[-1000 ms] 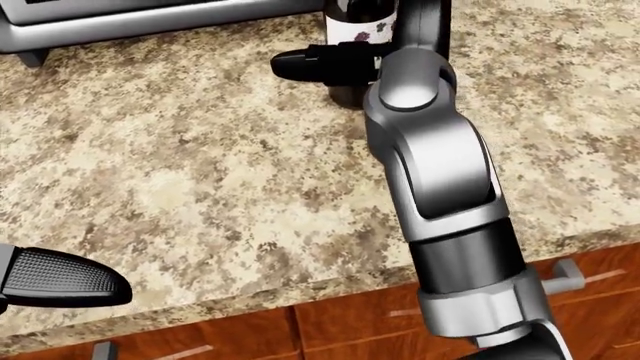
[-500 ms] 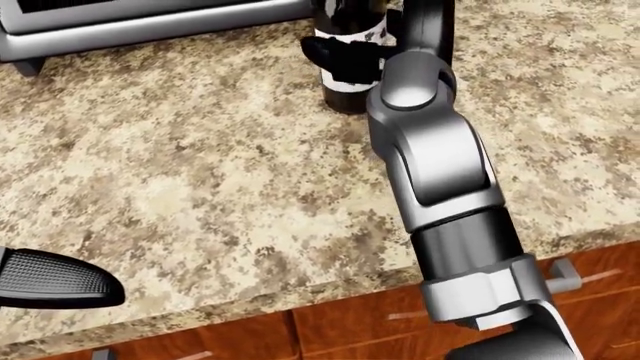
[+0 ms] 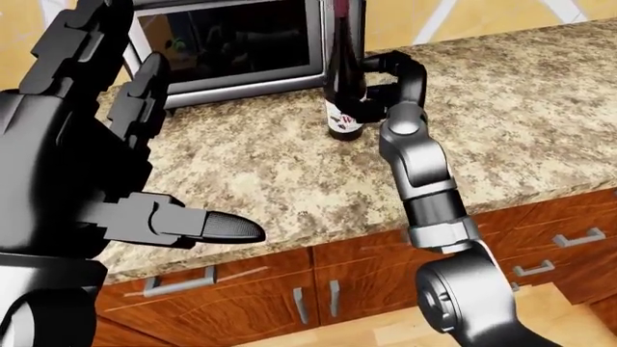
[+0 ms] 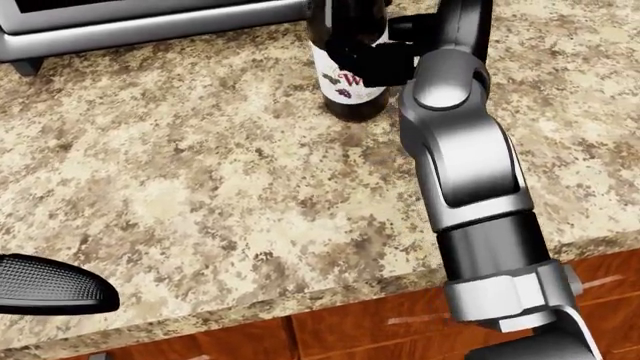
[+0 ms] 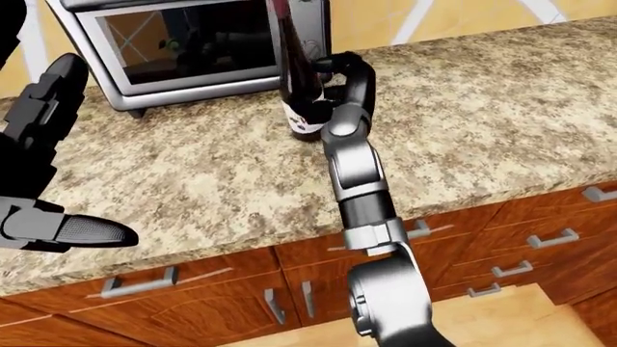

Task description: Move the drinks to the dining counter.

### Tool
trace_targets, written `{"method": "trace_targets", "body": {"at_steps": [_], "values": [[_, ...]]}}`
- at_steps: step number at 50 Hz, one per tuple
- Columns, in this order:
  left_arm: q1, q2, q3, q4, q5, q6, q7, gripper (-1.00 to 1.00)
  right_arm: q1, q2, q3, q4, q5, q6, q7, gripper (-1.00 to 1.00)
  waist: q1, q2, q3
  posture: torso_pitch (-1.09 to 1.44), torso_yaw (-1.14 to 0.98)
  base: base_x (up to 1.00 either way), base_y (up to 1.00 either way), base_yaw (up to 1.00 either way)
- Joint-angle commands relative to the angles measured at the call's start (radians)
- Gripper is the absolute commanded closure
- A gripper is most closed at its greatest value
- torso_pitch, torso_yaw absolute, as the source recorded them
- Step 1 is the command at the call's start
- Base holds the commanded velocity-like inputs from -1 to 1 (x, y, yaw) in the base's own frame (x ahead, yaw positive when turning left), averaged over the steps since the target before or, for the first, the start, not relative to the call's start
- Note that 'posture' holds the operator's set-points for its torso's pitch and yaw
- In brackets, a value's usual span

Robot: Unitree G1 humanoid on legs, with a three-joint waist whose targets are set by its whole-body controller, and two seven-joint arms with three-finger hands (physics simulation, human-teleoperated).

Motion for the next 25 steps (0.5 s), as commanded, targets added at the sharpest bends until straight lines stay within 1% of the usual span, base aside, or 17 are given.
{"method": "trace_targets", "body": {"at_steps": [1, 7, 10, 15, 20, 25], "values": [[-0.020, 0.012, 0.018, 0.008, 0.019, -0.020, 0.003, -1.00, -0.024, 0.001, 0.010, -0.056, 0.020, 0.031, 0.028, 1.00, 0.001, 0.001, -0.025, 0.00, 0.00, 0.00, 0.00, 0.00], [-0.029, 0.010, 0.011, 0.008, 0.017, -0.016, 0.010, -1.00, 0.004, -0.017, 0.004, -0.144, 0.035, 0.078, 0.044, 1.00, 0.001, -0.003, -0.023, 0.00, 0.00, 0.00, 0.00, 0.00], [-0.030, 0.011, 0.012, 0.008, 0.013, -0.014, 0.012, -1.00, 0.024, -0.025, 0.000, -0.217, 0.047, 0.123, 0.058, 1.00, 0.002, -0.005, -0.021, 0.00, 0.00, 0.00, 0.00, 0.00], [-0.030, 0.012, 0.013, 0.009, 0.017, -0.014, 0.009, -1.00, 0.060, -0.041, -0.002, -0.357, 0.059, 0.215, 0.085, 1.00, 0.004, -0.008, -0.018, 0.00, 0.00, 0.00, 0.00, 0.00], [-0.032, 0.014, 0.014, 0.010, 0.016, -0.014, 0.008, -1.00, 0.070, -0.051, 0.005, -0.493, 0.048, 0.321, 0.116, 1.00, 0.005, -0.010, -0.014, 0.00, 0.00, 0.00, 0.00, 0.00], [-0.049, 0.040, 0.016, 0.015, -0.021, -0.024, 0.033, -1.00, 0.064, -0.048, 0.015, -0.602, 0.031, 0.409, 0.155, 1.00, 0.004, -0.009, -0.009, 0.00, 0.00, 0.00, 0.00, 0.00]]}}
